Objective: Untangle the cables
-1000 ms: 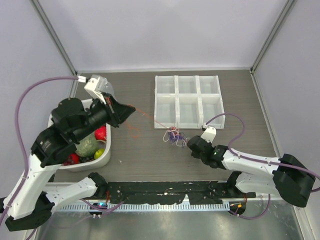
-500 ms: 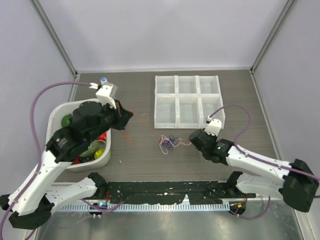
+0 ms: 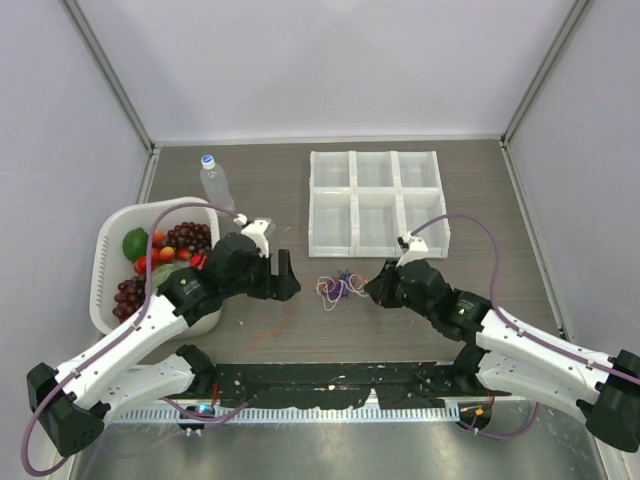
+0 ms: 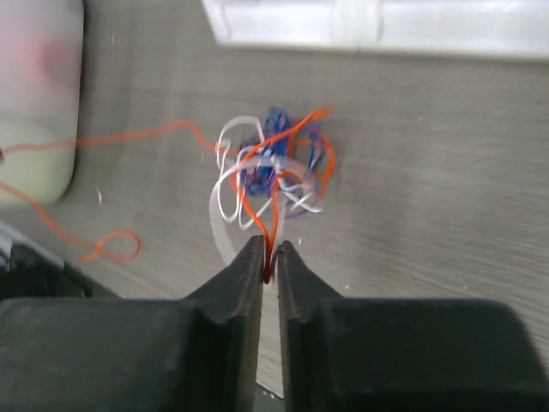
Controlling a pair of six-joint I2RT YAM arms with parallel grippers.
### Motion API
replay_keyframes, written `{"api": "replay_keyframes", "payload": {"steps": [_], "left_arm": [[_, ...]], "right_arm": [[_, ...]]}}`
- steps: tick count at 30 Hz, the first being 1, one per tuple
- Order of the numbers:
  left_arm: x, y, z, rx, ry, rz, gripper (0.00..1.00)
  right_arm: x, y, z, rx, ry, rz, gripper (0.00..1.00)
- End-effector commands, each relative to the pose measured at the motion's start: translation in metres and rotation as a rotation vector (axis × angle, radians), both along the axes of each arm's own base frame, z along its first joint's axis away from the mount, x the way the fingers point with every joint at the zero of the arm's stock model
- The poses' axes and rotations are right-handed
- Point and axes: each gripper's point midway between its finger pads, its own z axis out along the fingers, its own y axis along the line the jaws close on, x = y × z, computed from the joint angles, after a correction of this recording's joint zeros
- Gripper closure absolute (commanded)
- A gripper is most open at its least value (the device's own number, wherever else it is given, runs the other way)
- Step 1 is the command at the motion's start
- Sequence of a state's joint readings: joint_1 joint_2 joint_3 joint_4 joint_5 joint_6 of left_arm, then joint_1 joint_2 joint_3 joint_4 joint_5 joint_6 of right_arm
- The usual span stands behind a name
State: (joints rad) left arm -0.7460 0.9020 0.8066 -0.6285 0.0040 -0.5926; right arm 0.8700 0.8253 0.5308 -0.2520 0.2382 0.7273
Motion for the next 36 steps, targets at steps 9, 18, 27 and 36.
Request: {"api": "replay_keyframes", "payload": {"steps": [9,18,27,36], "left_arm": [[0.022,-0.068,0.01,-0.158,0.03,-0.144,0.32],[0.022,-0.073,-0.01,-0.17,0.057,-0.15,0.24],[0.021,-0.088,-0.011,-0.214,0.09,-0.193,0.24],[0.019,-0.093,-0.018,-0.226,0.123,-0.208,0.24]], "right_arm": [[-0.013,-0.017,-0.028,-0.044,0.141,-0.085,0.63],[0.008,0.049,-0.011,0.261,0.144,-0.042,0.63],[0.027,0.049,-0.047,0.173,0.188,-0.141,0.64],[0.038,0.054,-0.058,0.238,0.143,-0.136,0.71]]}}
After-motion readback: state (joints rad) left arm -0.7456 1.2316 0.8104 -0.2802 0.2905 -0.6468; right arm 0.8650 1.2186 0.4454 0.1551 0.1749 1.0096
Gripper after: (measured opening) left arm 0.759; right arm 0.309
